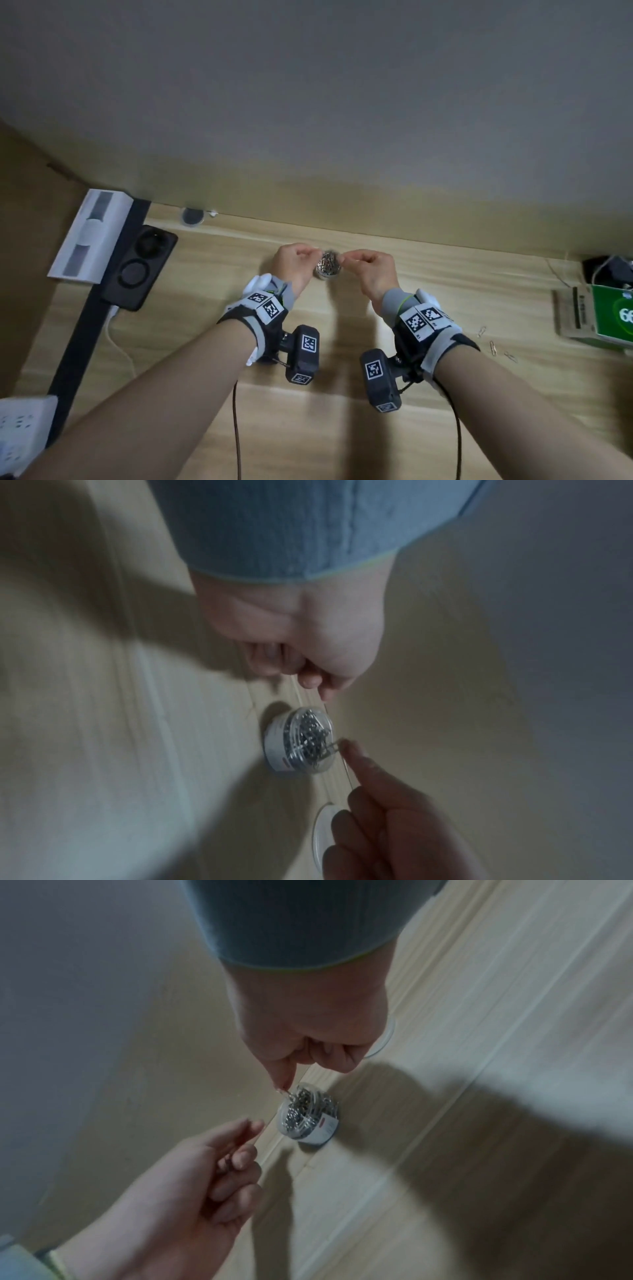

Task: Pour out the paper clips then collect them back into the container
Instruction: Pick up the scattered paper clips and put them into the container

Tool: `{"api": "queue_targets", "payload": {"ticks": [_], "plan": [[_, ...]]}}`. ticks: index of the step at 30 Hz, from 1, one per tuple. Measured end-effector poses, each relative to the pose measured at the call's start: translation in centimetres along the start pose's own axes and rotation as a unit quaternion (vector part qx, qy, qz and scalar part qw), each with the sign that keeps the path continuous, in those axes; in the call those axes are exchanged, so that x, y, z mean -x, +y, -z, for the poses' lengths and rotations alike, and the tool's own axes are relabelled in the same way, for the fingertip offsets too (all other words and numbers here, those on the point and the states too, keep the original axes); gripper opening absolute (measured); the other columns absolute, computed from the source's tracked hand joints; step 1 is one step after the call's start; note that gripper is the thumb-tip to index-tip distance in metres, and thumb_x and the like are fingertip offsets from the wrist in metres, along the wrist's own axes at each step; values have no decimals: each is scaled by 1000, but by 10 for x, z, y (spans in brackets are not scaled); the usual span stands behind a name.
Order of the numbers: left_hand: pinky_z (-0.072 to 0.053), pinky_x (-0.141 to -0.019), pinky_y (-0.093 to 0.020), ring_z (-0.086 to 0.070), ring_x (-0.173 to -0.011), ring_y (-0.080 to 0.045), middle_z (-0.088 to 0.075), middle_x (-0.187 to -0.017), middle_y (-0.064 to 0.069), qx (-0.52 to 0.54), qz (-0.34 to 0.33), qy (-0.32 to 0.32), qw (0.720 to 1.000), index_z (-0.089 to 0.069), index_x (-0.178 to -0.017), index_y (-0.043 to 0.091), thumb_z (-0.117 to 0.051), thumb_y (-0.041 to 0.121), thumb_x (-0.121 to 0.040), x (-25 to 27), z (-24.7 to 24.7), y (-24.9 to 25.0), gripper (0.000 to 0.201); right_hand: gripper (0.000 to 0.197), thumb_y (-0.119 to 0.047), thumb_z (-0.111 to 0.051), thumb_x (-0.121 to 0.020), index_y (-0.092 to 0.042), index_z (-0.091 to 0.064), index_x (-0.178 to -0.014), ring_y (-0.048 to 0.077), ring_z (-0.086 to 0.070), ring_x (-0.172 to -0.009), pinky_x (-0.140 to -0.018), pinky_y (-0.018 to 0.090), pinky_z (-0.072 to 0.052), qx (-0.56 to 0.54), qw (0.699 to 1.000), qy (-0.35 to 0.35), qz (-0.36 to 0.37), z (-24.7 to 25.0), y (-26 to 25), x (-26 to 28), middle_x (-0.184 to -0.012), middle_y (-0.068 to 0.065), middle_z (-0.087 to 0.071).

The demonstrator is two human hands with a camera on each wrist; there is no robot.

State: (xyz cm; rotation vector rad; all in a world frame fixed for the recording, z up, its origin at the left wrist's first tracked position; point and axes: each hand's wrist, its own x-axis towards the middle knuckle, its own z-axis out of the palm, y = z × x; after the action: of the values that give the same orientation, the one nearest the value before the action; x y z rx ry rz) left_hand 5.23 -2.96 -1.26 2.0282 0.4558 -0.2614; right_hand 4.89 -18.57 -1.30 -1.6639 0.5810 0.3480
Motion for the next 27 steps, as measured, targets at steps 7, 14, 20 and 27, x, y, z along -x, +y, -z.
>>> {"api": "queue_targets", "payload": {"ticks": [7, 14, 20, 27], "plan": [[-33, -40, -19, -46, -49, -12, -60, -66, -4, 144, 99, 7, 985, -68, -93, 9, -48, 15, -94, -6, 11, -5, 21, 26, -20, -54, -97, -11, -74, -82, 0, -38, -51, -52, 16, -27, -5, 999, 32, -30, -1, 8, -2, -39, -19, -46], [-49, -59, -19, -63, -72, -20, -69, -95, -21, 292, 100, -35, 951, -63, -106, -3, -43, 15, -100, -4, -14, 29, 28, 27, -16, -51, -94, -12, -68, -74, 14, -29, -44, -43, 21, -24, -3, 994, 19, -107, 31, 20, 20, -51, -1, -34], [-52, -72, -13, -67, -96, -30, -68, -107, -24, 306, 84, -31, 948, -61, -114, -11, -37, 19, -102, 3, -16, 30, 40, 22, -11, -50, -93, -7, -65, -78, 16, -36, -44, -47, 24, -33, -45, 990, 14, -131, 44, 16, 25, -57, 4, -44], [-53, -84, -35, -68, -85, -32, -70, -91, -25, 302, 91, 6, 949, -65, -93, -5, -38, 11, -98, 2, 6, 13, 33, 15, -12, -51, -92, -4, -62, -85, 22, -56, -54, -67, 34, -54, -144, 978, -25, -146, 20, -15, 13, -64, 9, -60]]}}
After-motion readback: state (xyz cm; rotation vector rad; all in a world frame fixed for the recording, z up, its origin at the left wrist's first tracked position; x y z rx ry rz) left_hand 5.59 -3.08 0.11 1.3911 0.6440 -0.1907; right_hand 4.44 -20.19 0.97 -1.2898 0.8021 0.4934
